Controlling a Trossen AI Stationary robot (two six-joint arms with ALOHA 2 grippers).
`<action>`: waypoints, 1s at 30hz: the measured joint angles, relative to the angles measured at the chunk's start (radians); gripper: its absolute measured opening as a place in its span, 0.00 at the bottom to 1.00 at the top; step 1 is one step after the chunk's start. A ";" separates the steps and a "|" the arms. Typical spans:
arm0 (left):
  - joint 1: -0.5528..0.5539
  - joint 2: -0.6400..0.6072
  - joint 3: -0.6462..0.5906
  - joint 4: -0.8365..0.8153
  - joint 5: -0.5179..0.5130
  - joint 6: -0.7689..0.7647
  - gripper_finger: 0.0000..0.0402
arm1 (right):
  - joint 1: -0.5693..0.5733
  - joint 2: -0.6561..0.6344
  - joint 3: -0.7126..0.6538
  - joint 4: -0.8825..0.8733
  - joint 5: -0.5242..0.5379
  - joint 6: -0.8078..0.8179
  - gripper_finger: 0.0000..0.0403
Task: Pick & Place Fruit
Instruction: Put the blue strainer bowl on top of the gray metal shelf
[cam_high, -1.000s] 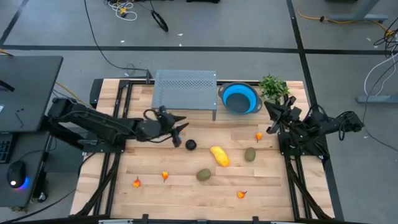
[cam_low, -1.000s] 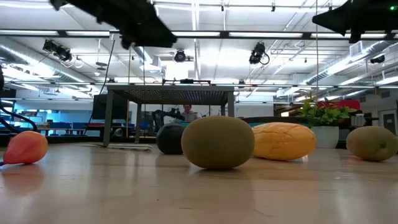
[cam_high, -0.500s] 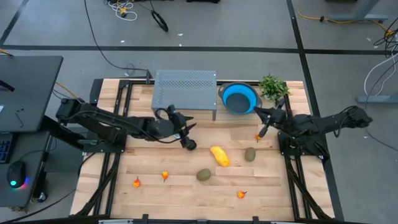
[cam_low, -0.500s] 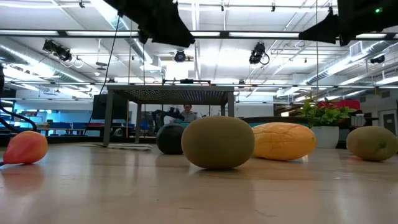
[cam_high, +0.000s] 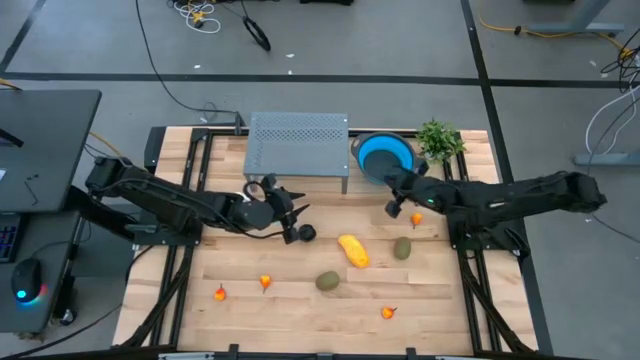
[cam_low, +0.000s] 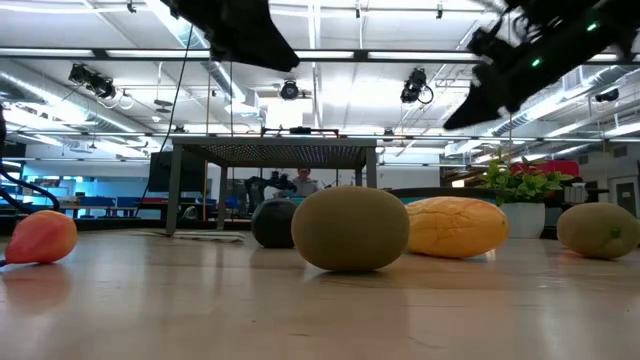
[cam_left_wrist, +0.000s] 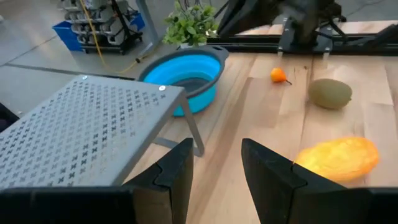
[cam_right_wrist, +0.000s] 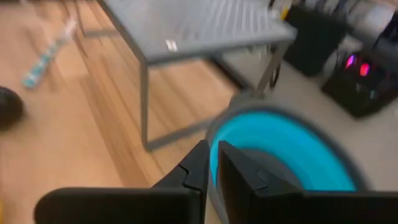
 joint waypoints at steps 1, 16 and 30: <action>-0.002 -0.007 -0.010 0.022 -0.001 -0.001 0.36 | -0.023 0.031 0.002 0.004 -0.023 0.006 0.12; -0.014 -0.133 -0.368 0.494 0.061 -0.079 0.36 | -0.189 0.282 0.003 0.101 -0.164 -0.039 0.33; -0.015 -0.132 -0.373 0.496 0.072 -0.095 0.36 | -0.244 0.424 0.003 0.138 -0.103 -0.048 0.37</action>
